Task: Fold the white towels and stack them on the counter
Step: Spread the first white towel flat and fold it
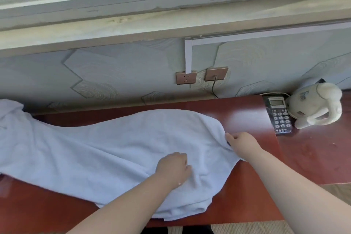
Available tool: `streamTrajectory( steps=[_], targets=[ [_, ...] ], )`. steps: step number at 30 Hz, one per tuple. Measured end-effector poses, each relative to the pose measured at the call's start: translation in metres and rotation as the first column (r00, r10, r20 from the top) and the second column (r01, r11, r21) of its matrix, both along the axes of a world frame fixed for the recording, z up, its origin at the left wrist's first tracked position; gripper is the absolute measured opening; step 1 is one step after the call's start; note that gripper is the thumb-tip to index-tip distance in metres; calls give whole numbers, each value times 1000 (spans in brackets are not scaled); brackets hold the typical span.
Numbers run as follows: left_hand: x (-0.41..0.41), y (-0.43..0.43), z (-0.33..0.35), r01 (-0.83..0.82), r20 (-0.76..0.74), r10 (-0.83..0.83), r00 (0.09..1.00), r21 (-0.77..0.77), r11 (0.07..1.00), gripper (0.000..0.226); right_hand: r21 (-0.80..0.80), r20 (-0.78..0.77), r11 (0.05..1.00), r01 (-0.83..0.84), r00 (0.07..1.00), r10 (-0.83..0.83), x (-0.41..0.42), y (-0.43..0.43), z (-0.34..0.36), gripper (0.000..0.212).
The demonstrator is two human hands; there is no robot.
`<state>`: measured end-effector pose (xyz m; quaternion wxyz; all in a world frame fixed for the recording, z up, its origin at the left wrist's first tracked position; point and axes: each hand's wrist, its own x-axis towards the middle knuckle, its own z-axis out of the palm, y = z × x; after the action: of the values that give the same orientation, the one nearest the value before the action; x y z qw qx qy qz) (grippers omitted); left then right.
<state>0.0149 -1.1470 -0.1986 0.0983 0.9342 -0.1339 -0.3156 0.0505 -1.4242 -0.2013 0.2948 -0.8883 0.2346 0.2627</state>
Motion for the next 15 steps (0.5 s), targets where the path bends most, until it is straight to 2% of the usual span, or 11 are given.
streamTrajectory(
  steps=[1, 3, 4, 6, 8, 10, 12, 14, 15],
  targets=[
    [12, 3, -2, 3, 86, -8, 996, 67, 998, 35, -21, 23, 1000, -1, 1000, 2, 8, -1, -3, 46],
    [38, 10, -6, -54, 184, 22, 983, 166, 985, 58, -13, 11, 1000, 21, 1000, -21, 23, 1, -8, 31],
    [50, 12, -7, -104, 190, 67, 979, 190, 976, 68, 2, -16, 999, 37, 999, -37, 29, 3, -11, 31],
    [68, 16, -14, -179, 152, 149, 977, 205, 962, 73, 50, -79, 998, 49, 996, -45, 38, 7, -12, 46],
    [75, 18, -21, -149, 128, 122, 984, 225, 963, 57, 116, -157, 993, 9, 987, 9, 40, 9, -6, 49],
    [72, 17, -25, -89, 125, 62, 990, 225, 970, 32, 176, -172, 972, -153, 968, 184, 34, 11, 3, 35],
    [59, 16, -27, -20, 137, -11, 990, 221, 975, 20, 189, -32, 928, -320, 943, 332, 16, 16, 8, 17],
    [44, 19, -24, 10, 148, -39, 988, 193, 981, 11, 64, 106, 882, -467, 882, 459, -10, 22, 9, 20],
    [37, 23, -23, 21, 139, -47, 989, 180, 984, 7, 21, 98, 844, -536, 841, 531, -23, 23, 8, 21]
  ],
)
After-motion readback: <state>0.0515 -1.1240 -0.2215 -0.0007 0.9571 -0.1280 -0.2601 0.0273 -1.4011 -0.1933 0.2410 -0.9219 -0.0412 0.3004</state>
